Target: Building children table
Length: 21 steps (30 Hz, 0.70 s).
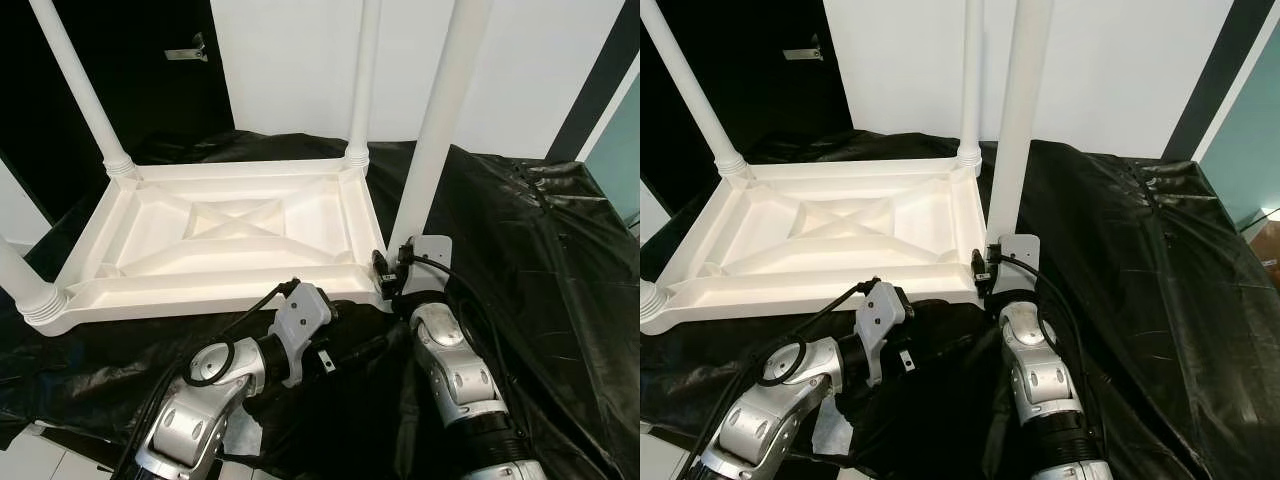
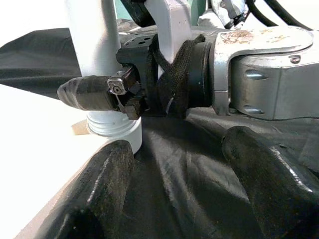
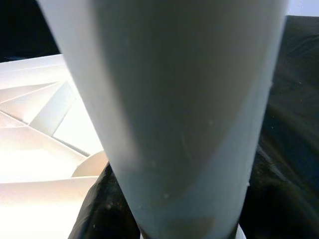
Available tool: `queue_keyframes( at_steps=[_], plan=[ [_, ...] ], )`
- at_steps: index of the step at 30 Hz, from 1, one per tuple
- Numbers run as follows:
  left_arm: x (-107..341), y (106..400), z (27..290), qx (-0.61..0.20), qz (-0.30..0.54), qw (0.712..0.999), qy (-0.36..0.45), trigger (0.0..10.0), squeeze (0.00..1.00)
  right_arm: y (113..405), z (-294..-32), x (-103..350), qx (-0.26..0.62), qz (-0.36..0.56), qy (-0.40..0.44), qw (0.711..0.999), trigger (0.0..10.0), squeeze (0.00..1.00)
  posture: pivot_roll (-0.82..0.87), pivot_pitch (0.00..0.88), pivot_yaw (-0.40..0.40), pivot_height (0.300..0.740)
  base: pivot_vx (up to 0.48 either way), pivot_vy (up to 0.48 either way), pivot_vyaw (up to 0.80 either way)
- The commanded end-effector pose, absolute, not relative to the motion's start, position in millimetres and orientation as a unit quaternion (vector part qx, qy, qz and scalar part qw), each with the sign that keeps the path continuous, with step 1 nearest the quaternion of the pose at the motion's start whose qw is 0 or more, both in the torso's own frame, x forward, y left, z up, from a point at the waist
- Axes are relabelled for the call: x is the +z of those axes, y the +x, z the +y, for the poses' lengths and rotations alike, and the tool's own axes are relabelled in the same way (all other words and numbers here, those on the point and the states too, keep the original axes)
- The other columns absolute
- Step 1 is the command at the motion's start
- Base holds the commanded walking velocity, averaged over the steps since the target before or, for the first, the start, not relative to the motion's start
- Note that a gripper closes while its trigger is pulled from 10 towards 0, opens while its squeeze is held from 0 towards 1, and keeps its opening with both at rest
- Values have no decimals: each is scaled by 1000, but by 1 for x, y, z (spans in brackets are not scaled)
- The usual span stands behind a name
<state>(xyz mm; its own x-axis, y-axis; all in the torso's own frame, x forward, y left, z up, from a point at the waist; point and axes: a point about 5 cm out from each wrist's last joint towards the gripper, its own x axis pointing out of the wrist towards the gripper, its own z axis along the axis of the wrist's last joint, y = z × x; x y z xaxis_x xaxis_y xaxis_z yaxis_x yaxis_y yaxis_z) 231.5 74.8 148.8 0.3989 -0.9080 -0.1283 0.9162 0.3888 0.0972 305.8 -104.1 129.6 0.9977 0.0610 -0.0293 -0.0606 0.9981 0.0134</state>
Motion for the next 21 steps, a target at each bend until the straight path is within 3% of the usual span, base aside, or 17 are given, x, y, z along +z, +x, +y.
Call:
queue_keyframes(
  at_steps=[1, 3, 4, 11, 12, 14, 19, 21],
  plan=[
    [149, 230, 73, -545, 28, 835, 78, 10000, 0, 300, -108, 113, 13, 59, 18, 998, 549, 0, -11, 0, -31, 740, 0, 0, 0],
    [149, 230, 72, -545, 28, 834, 78, 10000, 0, 300, -106, 114, 14, 57, 18, 998, 549, 0, -11, 0, -31, 740, 0, 0, 0],
    [149, 230, 72, -545, 28, 834, 79, 10000, 0, 299, -105, 115, 15, 55, 14, 998, 9765, 0, -8, 0, -31, 740, 0, 0, 0],
    [150, 229, 73, -543, 28, 835, 80, 10000, 0, 300, -112, 122, 5, 36, 7, 999, 10000, 0, -3, 0, -34, 740, 0, 0, 0],
    [150, 229, 73, -543, 28, 835, 80, 10000, 0, 300, -115, 122, 3, 33, 8, 999, 10000, 953, -2, 0, -37, 740, 0, 0, 0],
    [150, 229, 72, -543, 28, 836, 79, 10000, 0, 301, -117, 124, 12, 26, 11, 1000, 10000, 1000, 0, 0, -39, 740, 0, 0, 0],
    [150, 228, 72, -542, 27, 837, 78, 10000, 0, 300, -122, 127, 45, 13, 9, 999, 10000, 1000, 0, 0, -44, 740, 0, 0, 0],
    [149, 227, 74, -541, 29, 837, 77, 10000, 0, 299, -128, 130, 97, 4, 2, 995, 10000, 1000, -4, 0, -42, 740, 0, 0, 0]
  ],
)
